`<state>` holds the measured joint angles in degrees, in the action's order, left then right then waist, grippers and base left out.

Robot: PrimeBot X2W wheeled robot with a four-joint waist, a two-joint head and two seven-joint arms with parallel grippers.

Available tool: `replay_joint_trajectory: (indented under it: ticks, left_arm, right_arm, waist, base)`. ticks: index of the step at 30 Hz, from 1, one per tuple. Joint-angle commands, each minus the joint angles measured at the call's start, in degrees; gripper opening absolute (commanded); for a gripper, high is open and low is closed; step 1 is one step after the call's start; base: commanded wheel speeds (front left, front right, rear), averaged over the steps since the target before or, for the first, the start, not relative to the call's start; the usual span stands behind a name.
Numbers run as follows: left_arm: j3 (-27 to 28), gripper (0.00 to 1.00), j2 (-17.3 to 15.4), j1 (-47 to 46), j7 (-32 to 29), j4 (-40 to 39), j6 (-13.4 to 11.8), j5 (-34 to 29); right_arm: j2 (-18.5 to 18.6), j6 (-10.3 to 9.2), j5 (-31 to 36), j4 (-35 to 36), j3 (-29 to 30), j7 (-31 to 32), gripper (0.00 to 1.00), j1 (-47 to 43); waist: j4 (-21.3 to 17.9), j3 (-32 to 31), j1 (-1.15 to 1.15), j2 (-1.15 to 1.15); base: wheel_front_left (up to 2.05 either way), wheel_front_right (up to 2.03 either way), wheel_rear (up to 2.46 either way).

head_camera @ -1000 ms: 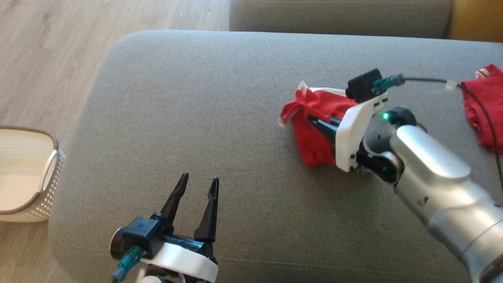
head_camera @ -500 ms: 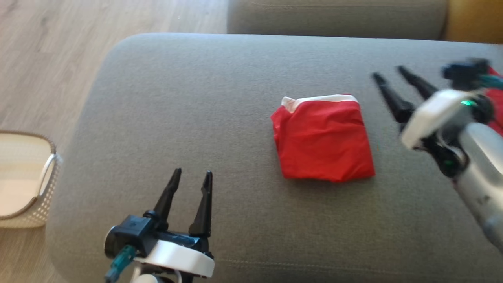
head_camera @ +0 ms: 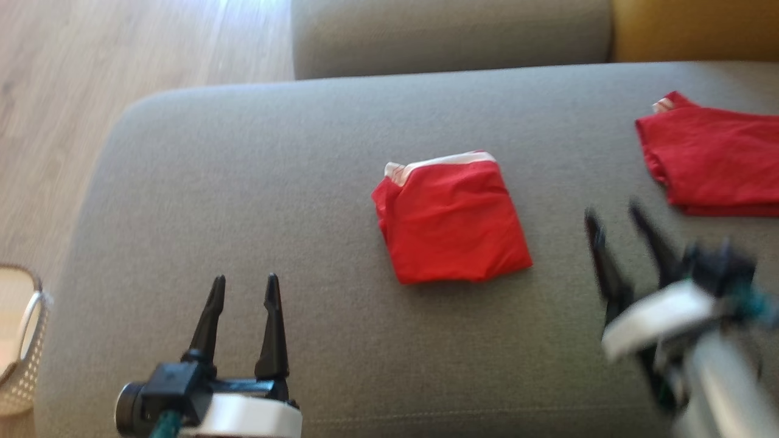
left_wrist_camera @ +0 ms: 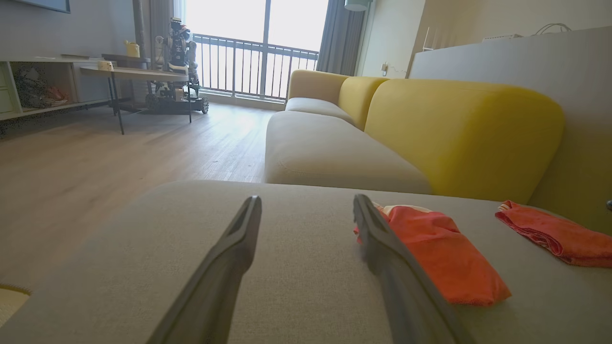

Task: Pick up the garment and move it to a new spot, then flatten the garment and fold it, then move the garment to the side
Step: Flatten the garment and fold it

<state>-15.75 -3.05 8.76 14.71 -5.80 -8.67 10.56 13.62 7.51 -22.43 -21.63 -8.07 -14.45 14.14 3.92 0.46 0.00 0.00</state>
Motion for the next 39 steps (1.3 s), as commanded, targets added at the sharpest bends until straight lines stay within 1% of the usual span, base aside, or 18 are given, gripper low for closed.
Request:
replay_joint_trajectory:
  ticks: [1,3,4,7,9,13,20,24,27,28,29,30,39]
  left_arm:
    - [2.0,1.0,0.2,-0.7,0.3,-2.7,-0.5,-1.4]
    - [2.5,1.0,0.2,0.5,0.3,-4.1,-1.0,-3.3]
    - [2.9,1.0,0.2,1.2,0.3,-5.0,-1.4,-4.0]
    - [4.0,1.0,0.2,3.3,0.3,-6.4,-2.1,-5.6]
    - [4.4,1.0,0.2,4.6,0.3,-6.3,-2.3,-5.7]
    - [5.1,1.0,0.2,6.0,0.3,-5.2,-2.5,-5.8]
    - [5.4,1.0,0.2,6.9,0.3,-4.2,-2.2,-6.6]
    - [4.7,1.0,0.2,6.9,0.3,-3.9,-2.0,-6.7]
    - [3.8,1.0,0.2,6.8,0.3,-3.7,-1.7,-6.6]
    - [3.3,1.0,0.2,6.7,0.3,-3.6,-1.6,-6.7]
    - [2.9,1.0,0.2,6.7,0.3,-3.4,-1.4,-6.8]
    - [2.6,1.0,0.2,6.6,0.3,-3.2,-1.2,-6.8]
    - [-0.8,1.0,0.2,5.2,0.3,-1.8,0.8,-7.3]
  right_arm:
    - [-1.9,-0.02,2.6,3.2,0.9,-0.5,1.0,-2.6]
    - [-6.6,-0.02,7.9,7.4,5.1,-0.5,1.0,-7.8]
    - [-8.1,-0.02,10.1,9.2,6.4,-0.5,1.0,-10.1]
    - [-10.3,-0.02,15.6,13.3,8.6,-0.5,1.0,-15.5]
    - [-10.6,-0.02,16.6,15.0,8.8,-0.5,1.0,-18.1]
    - [-10.7,-0.02,15.9,16.9,7.0,-0.5,1.0,-21.2]
    - [-10.7,-0.02,15.1,17.8,7.6,-0.5,1.0,-22.5]
    - [-10.7,-0.02,15.6,17.4,6.8,-0.5,1.0,-22.4]
    - [-10.7,-0.02,14.9,14.7,4.7,-0.5,1.0,-20.2]
    - [-10.7,-0.02,14.5,13.2,3.8,-0.5,0.47,-19.0]
    - [-10.7,-0.02,14.3,11.9,2.9,-0.5,0.1,-17.2]
    - [-10.7,-0.02,14.0,10.5,2.0,-0.5,0.0,-15.2]
    - [-10.7,-0.02,8.4,-9.4,-2.8,-0.5,0.0,6.1]
  waist:
    - [-0.8,-1.2,0.0,0.0]
    - [-1.3,-1.8,0.0,0.0]
    - [-1.5,-2.1,0.0,0.0]
    - [-2.2,-2.8,0.0,0.0]
    - [-2.5,-3.1,0.0,0.0]
    - [-3.0,-3.9,0.0,0.0]
    - [-2.9,-4.7,0.0,0.0]
    - [-1.9,-4.7,0.0,0.0]
    - [-0.6,-4.2,0.0,0.0]
    - [0.1,-4.0,0.0,0.0]
    - [0.9,-3.8,0.0,0.0]
    - [1.7,-3.5,0.0,0.0]
    - [10.5,-0.8,0.0,0.0]
  base:
    - [0.0,0.0,0.0]
    - [0.0,0.0,0.0]
    - [0.0,0.0,0.0]
    - [0.0,0.0,0.0]
    - [0.0,0.0,0.0]
    - [0.0,0.0,0.0]
    - [0.0,0.0,0.0]
    - [0.0,0.0,0.0]
    - [0.0,0.0,0.0]
    - [0.0,0.0,0.0]
    - [0.0,0.0,0.0]
    - [0.0,0.0,0.0]
    - [0.0,0.0,0.0]
